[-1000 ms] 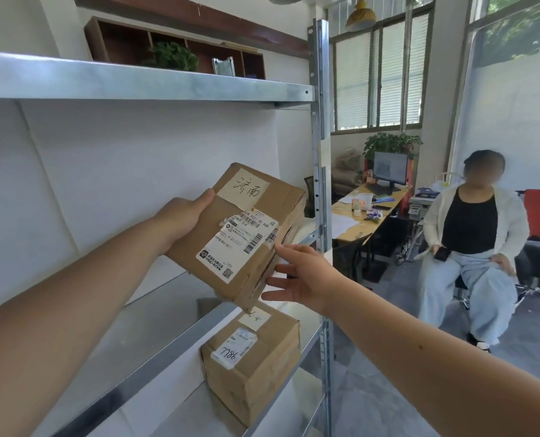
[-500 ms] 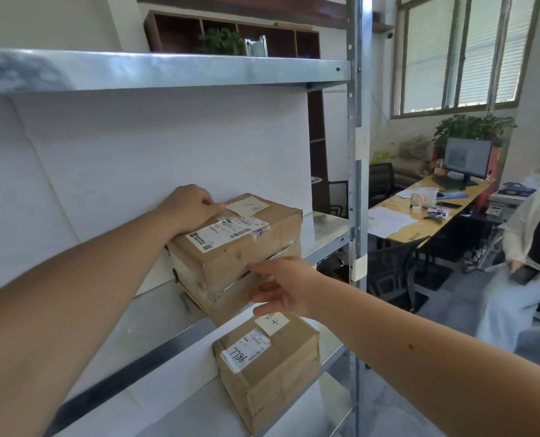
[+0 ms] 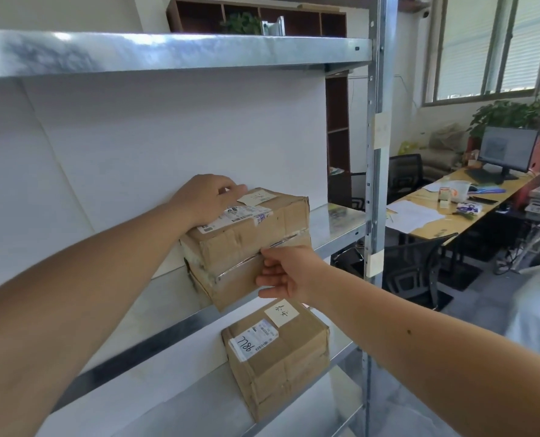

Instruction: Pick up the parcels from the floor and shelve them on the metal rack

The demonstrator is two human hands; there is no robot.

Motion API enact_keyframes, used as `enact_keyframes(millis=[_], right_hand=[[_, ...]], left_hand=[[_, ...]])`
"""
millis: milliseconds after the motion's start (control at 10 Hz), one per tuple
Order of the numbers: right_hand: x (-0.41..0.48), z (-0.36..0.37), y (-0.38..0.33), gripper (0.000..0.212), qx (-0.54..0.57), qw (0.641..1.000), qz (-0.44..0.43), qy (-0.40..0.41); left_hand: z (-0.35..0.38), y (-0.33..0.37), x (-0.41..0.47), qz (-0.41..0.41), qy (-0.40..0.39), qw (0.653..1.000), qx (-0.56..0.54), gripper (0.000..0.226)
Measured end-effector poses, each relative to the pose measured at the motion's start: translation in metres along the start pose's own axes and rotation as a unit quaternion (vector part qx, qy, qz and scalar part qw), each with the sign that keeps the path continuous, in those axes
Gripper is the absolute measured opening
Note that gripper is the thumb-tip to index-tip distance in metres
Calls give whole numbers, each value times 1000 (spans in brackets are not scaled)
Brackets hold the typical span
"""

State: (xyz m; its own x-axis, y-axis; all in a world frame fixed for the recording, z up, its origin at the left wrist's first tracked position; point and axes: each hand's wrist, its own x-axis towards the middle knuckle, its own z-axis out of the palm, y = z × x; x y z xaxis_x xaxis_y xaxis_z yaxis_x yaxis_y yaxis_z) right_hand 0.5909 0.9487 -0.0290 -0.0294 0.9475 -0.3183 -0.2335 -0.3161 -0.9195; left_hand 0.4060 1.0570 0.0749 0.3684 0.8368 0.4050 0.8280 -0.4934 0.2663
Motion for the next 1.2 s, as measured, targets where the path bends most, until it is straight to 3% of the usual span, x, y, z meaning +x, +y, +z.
enact_keyframes(millis=[200, 300, 500, 600, 700, 800, 900, 1000, 1100, 1200], right_hand=[[1, 3, -1, 23, 9, 1000, -2, -21], [2, 6, 0, 21, -48, 998, -6, -33], [9, 10, -1, 19, -95, 995, -13, -26], [12, 9, -1, 19, -95, 995, -16, -19], [19, 4, 4, 19, -107, 994, -16, 3], [26, -5, 11, 16, -116, 993, -18, 21], [26, -12, 16, 15, -147, 987, -51, 44], [22, -18, 18, 15, -302, 916, -227, 134], [14, -21, 17, 16, -412, 819, -364, 162], [5, -18, 13, 5, -454, 752, -452, 156]], left_hand=[[0, 15, 2, -14, -70, 997, 33, 62], [0, 26, 3, -27, -116, 992, 36, 75], [-3, 26, 0, -37, -170, 985, 3, 123], [-3, 29, -4, -52, -165, 985, 3, 122], [-4, 41, -11, -63, -98, 992, 53, 106], [1, 54, -27, -11, 6, 988, 157, 79], [12, 62, -49, 59, 62, 976, 199, 65], [15, 57, -65, 63, 51, 972, 219, 74], [0, 50, -79, 51, 71, 973, 215, 87], [-14, 42, -102, 49, 108, 969, 218, 92]])
